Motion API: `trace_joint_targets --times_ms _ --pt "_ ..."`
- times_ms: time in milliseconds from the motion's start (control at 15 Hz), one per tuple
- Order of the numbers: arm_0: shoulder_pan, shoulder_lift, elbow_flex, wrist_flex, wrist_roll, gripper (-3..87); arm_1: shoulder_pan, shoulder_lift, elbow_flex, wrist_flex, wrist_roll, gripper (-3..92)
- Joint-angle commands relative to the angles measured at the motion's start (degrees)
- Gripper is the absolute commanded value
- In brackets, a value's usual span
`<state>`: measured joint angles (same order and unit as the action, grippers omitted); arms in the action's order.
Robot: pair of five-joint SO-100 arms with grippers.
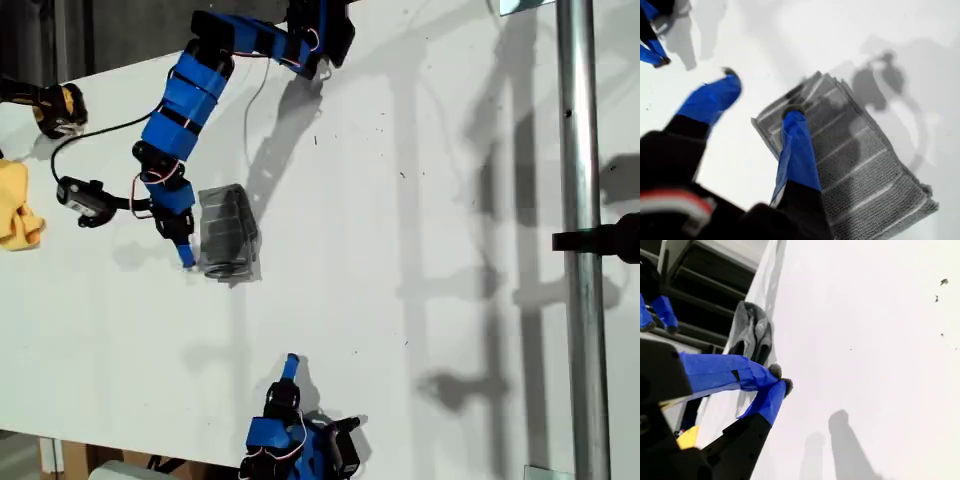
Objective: Grasp corners of a towel and fold twice.
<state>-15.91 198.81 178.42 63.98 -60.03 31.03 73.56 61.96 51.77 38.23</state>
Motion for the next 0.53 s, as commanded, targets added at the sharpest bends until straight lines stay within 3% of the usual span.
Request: trace_joint_targets --times_ms 0,267,467 --pt "0.0 0.4 0.4 0.0 -0.6 -1.4 1.8 16.3 2.0 -0.1 -0.4 0.2" --pt "0.0 0.4 0.4 -0.8 -2.2 1.5 9.8 42.7 23.0 12.1 -0.4 -0.2" --pt "1.8 0.4 0.4 -2.5 -4.5 -1.9 12.3 64.2 51.6 16.6 1.8 -0.2"
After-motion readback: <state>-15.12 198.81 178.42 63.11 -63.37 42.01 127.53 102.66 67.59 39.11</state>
